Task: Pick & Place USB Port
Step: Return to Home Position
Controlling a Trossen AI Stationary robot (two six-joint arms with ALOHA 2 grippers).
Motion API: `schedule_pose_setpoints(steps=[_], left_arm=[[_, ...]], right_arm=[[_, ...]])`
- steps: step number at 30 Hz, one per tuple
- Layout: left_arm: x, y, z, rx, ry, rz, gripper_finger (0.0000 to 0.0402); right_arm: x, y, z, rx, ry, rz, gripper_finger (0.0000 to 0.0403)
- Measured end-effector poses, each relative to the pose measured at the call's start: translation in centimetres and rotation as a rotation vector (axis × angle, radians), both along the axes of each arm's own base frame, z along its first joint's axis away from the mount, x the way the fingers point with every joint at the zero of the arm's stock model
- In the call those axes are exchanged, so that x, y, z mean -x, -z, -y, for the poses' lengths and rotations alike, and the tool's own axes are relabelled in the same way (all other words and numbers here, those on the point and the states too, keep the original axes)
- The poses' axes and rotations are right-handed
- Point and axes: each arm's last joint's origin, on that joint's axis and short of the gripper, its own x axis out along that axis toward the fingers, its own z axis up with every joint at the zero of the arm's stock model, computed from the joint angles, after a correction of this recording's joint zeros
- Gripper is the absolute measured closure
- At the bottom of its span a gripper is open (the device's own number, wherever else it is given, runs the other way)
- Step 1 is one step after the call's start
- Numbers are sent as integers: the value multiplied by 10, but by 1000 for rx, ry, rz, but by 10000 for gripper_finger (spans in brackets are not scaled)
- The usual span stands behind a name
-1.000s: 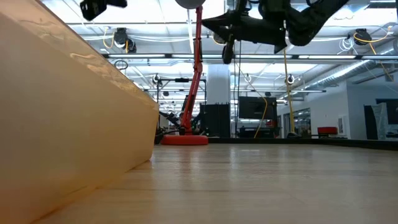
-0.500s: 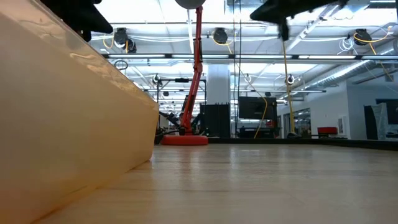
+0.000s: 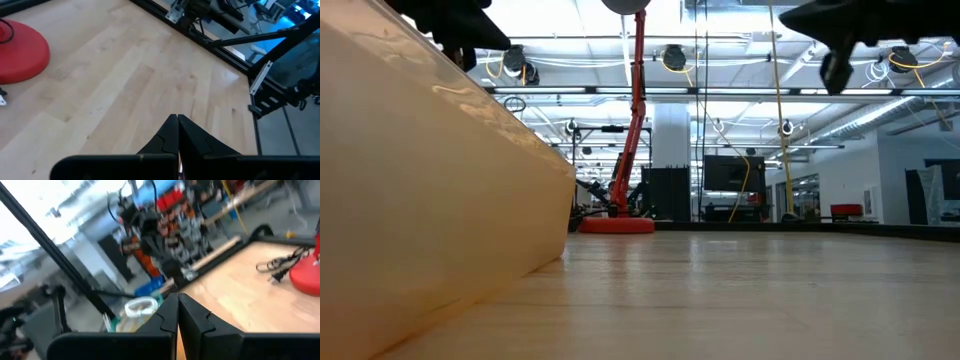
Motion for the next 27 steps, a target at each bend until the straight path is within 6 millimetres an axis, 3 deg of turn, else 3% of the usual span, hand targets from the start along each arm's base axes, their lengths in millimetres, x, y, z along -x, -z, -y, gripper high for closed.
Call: schedule_pose_setpoints(steps=[8,16,20,27], left_arm=[[0,0,-5,8,-18,-1,401],[0,0,-7,11,-22,-1,400],[0,0,-7,13,-12,-2,400],[0,0,-6,40,6,-6,399]], right_arm=[[24,30,-17,48,46,86,403],[41,60,-11,83,-29,124,403],[52,50,-4,43,-7,259,403],[64,50,1,229,3,266,403]])
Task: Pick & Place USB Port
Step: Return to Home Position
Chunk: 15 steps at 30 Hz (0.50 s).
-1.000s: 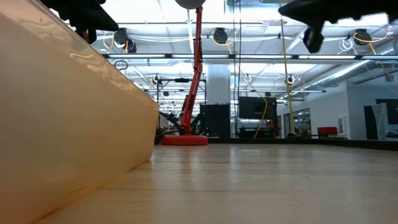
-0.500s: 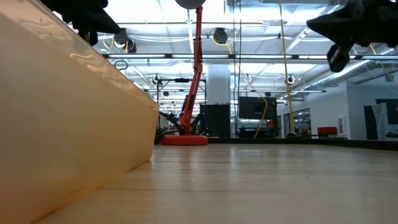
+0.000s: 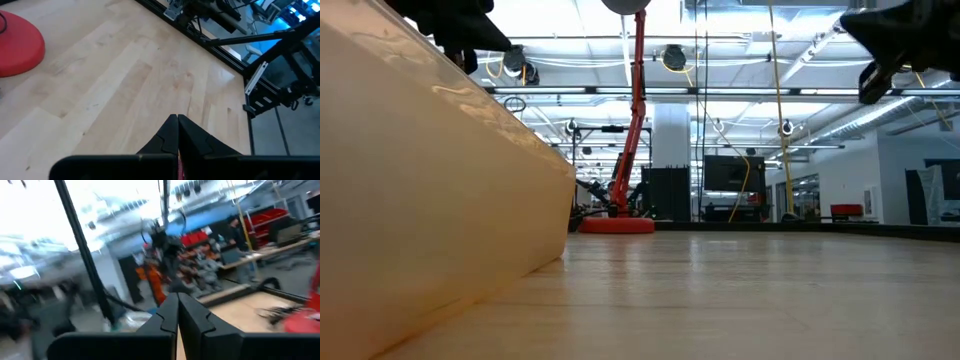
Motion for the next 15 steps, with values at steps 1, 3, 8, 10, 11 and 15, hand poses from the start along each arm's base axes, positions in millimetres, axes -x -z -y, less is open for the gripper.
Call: schedule_pose_setpoints(steps=[1,3,8,10,11,15], left_arm=[[0,0,0,4,6,0,400],[0,0,0,8,11,1,400],[0,0,1,20,20,3,399],[0,0,1,22,21,3,400],[0,0,1,24,20,3,398],[0,0,1,26,23,2,398]], right_arm=[[1,3,1,34,16,-26,403],[0,6,3,64,57,-60,403],[-5,24,7,63,66,-233,403],[-6,28,8,26,12,-271,403],[-6,28,8,28,-23,-272,403],[-7,28,11,60,-76,-270,403]])
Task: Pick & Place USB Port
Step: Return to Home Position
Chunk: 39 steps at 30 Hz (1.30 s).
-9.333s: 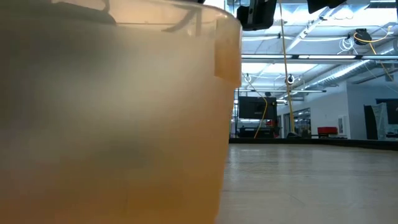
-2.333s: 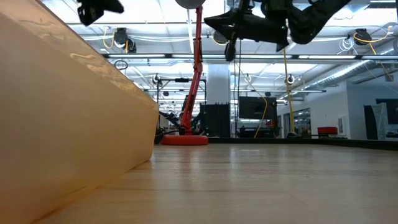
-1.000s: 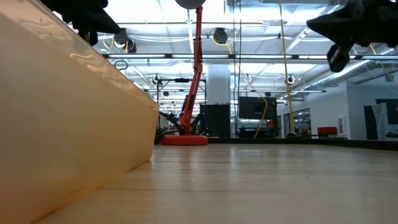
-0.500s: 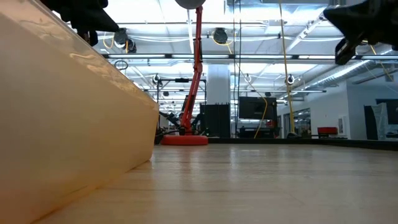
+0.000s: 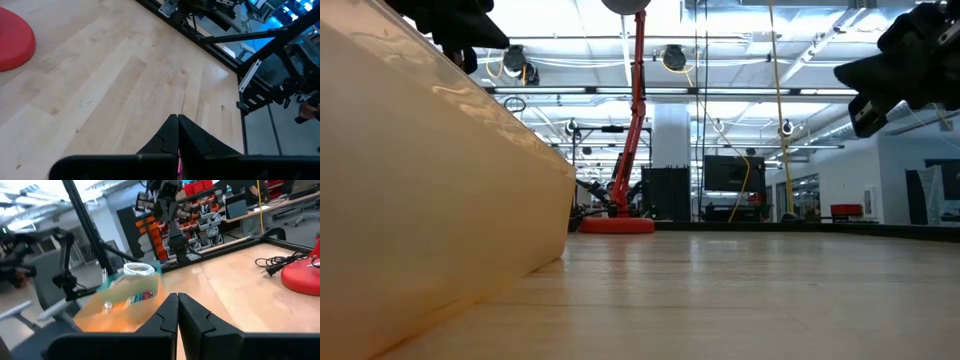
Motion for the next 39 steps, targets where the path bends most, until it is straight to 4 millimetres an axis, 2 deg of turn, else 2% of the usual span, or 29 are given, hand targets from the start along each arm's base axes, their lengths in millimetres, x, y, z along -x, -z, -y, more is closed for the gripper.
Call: schedule_pose_setpoints(steps=[10,16,27,30,35,39], left_arm=[[0,0,1,15,12,-1,397],[1,1,-1,-51,21,-11,399],[4,0,-9,-184,58,-5,400],[14,-7,-10,-215,80,51,401],[44,-21,-9,-280,50,219,401],[70,-3,-9,-251,-28,338,401]], right_arm=[[-1,2,14,29,38,-21,403],[-2,4,21,-10,209,-39,403],[-2,4,21,-14,220,-43,403],[-2,4,21,-14,220,-43,403],[-2,4,21,-14,220,-45,403],[-2,4,21,-14,220,-46,403]])
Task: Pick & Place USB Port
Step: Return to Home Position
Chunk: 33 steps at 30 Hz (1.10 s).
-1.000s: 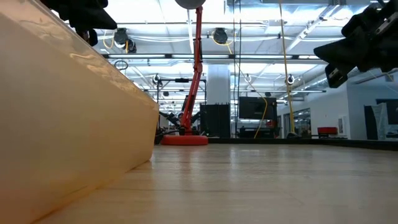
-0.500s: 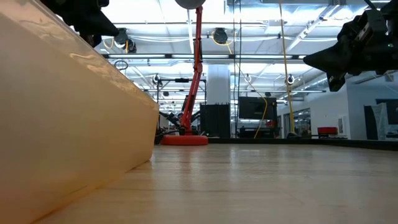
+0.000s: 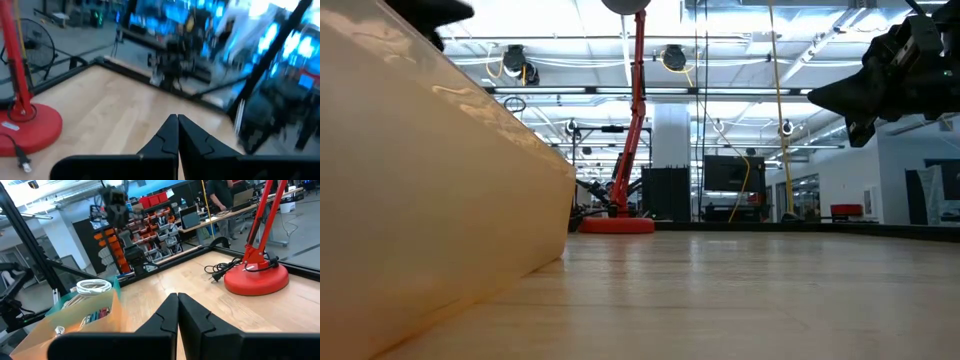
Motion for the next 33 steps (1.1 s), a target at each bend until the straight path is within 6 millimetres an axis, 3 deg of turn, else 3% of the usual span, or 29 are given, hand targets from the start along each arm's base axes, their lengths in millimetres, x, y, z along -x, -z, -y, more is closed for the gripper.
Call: schedule_pose_setpoints(steps=[6,11,16,27,33], left_arm=[[12,52,-1,127,-73,186,401],[11,72,-2,-26,-92,178,401],[7,88,-2,-76,-84,101,401],[0,116,-2,-4,-57,31,401],[-1,116,-2,49,-83,61,398]], right_arm=[[0,0,0,0,0,0,403],[0,0,0,0,0,0,403],[0,0,0,0,1,0,403],[0,0,0,0,1,0,403],[0,0,0,0,1,1,403]])
